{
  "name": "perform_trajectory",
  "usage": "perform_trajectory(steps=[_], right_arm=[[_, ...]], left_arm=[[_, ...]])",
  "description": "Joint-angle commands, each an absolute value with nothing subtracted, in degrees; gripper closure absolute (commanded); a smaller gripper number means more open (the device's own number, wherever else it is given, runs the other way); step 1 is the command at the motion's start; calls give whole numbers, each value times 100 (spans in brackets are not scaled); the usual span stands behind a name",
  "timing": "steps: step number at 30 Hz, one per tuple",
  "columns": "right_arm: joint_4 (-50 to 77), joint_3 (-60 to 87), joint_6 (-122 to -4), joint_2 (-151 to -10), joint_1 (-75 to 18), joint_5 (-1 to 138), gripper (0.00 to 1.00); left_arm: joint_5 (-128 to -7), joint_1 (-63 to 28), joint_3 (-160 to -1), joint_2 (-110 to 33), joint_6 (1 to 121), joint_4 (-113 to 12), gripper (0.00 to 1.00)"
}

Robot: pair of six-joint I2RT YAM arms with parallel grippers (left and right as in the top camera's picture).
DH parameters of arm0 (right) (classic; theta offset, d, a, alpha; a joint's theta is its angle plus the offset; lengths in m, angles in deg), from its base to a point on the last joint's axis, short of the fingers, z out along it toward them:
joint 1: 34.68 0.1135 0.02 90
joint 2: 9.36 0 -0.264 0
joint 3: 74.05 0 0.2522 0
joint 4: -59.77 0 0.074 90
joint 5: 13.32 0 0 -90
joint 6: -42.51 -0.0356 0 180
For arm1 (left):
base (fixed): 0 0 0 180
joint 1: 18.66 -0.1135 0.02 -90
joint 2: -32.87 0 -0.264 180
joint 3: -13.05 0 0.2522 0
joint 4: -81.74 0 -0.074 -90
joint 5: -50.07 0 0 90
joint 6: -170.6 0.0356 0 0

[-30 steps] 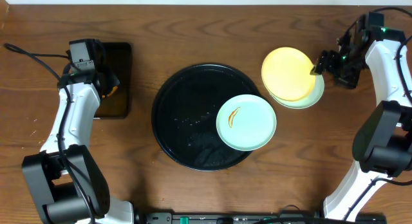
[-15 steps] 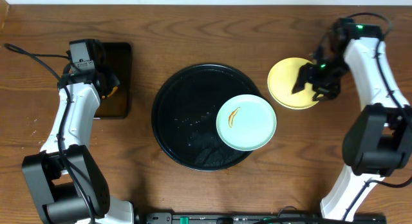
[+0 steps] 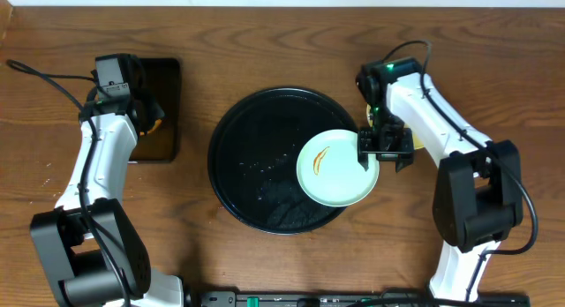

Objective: Clean dirty plates on tray and stack at the side
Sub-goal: 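Reach the right gripper to the smeared light-blue plate rim and grip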

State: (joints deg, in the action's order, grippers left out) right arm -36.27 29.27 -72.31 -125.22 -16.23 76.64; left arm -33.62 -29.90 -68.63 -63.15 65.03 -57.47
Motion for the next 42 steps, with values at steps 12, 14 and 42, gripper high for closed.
perform_trajectory(steps=[12,14,42], right_arm=[[-3190,1941,-8549,-12231,-1209,7927,39],[-3061,1887,-8466,-12104,-1209,7896,39],[-1612,1054,-8450,-11759,-1198,7295,74]], left_arm=[[-3356,-3012,-6852,-6304,6553,-5712,92],[-3356,-3012,-6852,-6304,6553,-5712,92],[-3356,-3012,-6852,-6304,6553,-5695,92]])
